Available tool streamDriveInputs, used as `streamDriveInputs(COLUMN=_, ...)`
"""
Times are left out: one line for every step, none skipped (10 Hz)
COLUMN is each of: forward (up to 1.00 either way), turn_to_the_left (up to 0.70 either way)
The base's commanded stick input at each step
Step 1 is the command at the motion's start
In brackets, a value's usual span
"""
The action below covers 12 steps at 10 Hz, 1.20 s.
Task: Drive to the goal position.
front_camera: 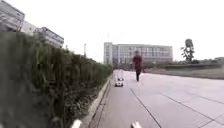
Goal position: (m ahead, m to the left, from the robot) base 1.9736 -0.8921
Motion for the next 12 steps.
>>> streamDriveInputs(forward=0.7, turn_to_the_left=-0.02)
streamDriveInputs(forward=0.7, turn_to_the_left=-0.08)
streamDriveInputs(forward=0.7, turn_to_the_left=-0.14)
streamDriveInputs(forward=0.7, turn_to_the_left=-0.14)
streamDriveInputs(forward=0.7, turn_to_the_left=-0.14)
streamDriveInputs(forward=0.7, turn_to_the_left=-0.14)
streamDriveInputs(forward=0.7, turn_to_the_left=-0.14)
streamDriveInputs(forward=0.7, turn_to_the_left=-0.14)
streamDriveInputs(forward=0.7, turn_to_the_left=-0.14)
streamDriveInputs(forward=0.7, turn_to_the_left=-0.14)
streamDriveInputs(forward=0.7, turn_to_the_left=-0.14)
streamDriveInputs(forward=0.7, turn_to_the_left=-0.14)
